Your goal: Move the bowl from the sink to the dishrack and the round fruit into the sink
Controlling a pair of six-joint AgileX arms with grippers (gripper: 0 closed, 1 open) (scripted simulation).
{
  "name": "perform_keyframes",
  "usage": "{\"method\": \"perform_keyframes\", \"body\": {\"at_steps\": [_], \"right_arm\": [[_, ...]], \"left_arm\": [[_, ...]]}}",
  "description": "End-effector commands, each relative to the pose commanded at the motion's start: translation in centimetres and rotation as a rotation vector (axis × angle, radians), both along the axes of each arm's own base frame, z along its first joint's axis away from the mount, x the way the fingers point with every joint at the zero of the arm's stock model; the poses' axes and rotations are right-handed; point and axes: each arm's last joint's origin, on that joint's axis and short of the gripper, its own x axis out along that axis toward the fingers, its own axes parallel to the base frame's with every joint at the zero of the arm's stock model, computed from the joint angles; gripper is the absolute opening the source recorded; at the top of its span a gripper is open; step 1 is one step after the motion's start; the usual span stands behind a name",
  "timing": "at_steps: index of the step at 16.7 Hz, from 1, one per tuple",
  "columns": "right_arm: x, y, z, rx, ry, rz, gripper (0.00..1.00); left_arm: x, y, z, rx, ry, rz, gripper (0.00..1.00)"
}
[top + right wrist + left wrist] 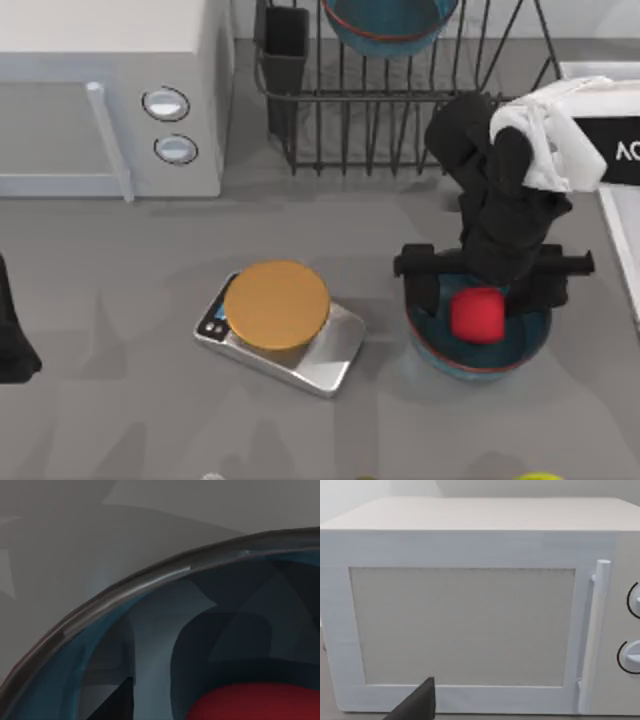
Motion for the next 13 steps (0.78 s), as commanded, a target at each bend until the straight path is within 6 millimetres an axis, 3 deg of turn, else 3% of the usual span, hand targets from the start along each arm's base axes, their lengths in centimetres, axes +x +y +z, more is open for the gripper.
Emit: {"method": "perform_keyframes", "body": {"at_steps": [5, 13], "right_arm": [[-0.14, -0.04, -0.74, -0.002, 0.004, 0.0, 1.0], [-0.14, -0.04, -0.74, -0.002, 0.004, 0.0, 0.4]], "left_arm": [[0.0, 0.0, 0.0, 0.0, 0.0, 0.0, 1.0], [0.0, 0.0, 0.0, 0.0, 0.0, 0.0, 1.0]]}}
